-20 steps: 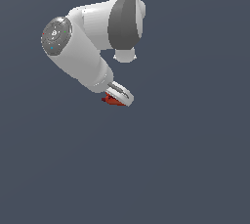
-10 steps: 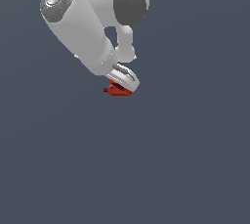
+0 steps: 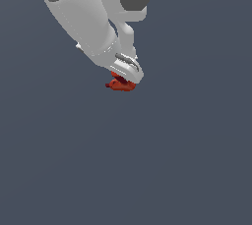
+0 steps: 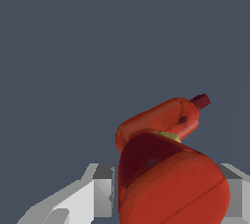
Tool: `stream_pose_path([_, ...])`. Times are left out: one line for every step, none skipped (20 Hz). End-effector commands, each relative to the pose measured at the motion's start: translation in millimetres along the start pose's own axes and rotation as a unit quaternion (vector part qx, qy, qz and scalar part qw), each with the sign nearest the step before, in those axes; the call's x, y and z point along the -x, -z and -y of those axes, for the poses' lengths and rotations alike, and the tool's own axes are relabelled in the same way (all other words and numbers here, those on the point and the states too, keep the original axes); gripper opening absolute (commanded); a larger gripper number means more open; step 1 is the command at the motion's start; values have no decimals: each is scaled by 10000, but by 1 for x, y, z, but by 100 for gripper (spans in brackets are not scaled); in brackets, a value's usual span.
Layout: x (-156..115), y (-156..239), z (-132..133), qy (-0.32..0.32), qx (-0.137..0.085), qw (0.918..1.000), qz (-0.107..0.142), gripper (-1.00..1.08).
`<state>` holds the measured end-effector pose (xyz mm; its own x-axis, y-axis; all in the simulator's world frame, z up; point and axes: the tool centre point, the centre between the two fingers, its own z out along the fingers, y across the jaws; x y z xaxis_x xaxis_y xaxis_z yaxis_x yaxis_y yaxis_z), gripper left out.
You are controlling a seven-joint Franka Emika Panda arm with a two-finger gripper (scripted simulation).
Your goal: Pick up the object and move it to a goal position.
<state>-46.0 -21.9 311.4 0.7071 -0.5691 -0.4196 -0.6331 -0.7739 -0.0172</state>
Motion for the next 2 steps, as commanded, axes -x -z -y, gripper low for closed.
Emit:
stream_pose_path([-1, 1, 1, 2, -7, 10000, -10, -100])
stream_pose_path([-1, 1, 1, 2, -7, 10000, -10, -100])
